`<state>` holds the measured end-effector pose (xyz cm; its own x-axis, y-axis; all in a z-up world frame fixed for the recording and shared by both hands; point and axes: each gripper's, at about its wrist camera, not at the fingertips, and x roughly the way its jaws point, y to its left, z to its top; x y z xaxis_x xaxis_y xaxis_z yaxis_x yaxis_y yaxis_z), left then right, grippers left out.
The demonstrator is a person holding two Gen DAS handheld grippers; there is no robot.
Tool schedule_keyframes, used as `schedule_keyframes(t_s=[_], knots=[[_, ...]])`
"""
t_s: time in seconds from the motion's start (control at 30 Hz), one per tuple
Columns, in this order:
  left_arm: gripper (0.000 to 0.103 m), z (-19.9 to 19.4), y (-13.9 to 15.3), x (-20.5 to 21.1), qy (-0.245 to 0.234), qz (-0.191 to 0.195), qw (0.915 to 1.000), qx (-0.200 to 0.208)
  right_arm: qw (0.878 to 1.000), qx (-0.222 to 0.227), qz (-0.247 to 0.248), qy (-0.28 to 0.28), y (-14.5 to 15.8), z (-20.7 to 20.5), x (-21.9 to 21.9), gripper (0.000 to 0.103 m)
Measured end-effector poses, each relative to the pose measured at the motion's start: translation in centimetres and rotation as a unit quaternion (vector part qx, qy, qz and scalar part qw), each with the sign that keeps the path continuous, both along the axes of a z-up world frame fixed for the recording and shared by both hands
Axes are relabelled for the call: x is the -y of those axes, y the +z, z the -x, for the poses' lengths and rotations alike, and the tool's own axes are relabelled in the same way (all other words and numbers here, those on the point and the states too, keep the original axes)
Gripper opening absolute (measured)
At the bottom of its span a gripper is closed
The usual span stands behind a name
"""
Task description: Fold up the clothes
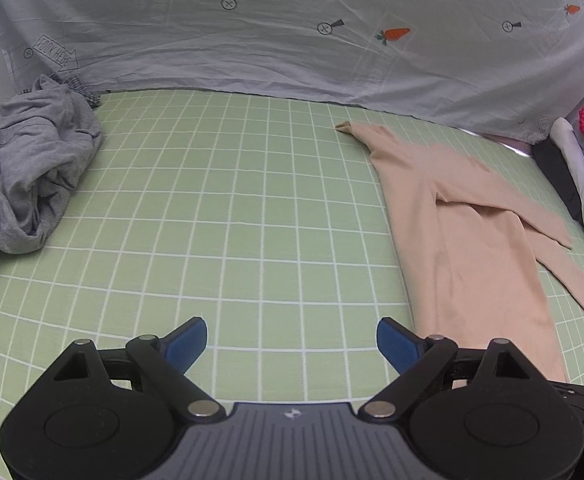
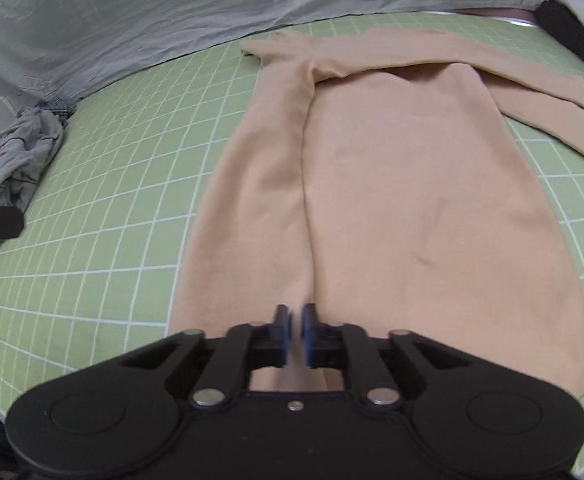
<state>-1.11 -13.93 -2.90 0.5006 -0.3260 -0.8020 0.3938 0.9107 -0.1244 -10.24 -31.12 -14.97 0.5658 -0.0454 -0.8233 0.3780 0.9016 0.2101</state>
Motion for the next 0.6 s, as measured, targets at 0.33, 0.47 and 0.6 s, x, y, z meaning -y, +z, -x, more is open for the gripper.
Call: schedule_keyframes(t_s=[0.33,0.47,0.6], knots=[[0.092,0.0,-0.4,0.8,-0.012,0.008,0.9998,-0.012,0.997,-0.045,0.059,-0.029,0.7,2.0,0.7,0.006],[0.092,0.4,-0.7,2.3,-0.018,0.006,0.9997,-0.015,0.996,-0.032,0.080,-0.035,1.7,2.8,1.2,0.040],[0.092,0.5,-1.2,4.5,-0.021,0.005,0.9995,-0.022,0.996,-0.015,0.077,-0.052,2.6,3.4,3.4,0.049]])
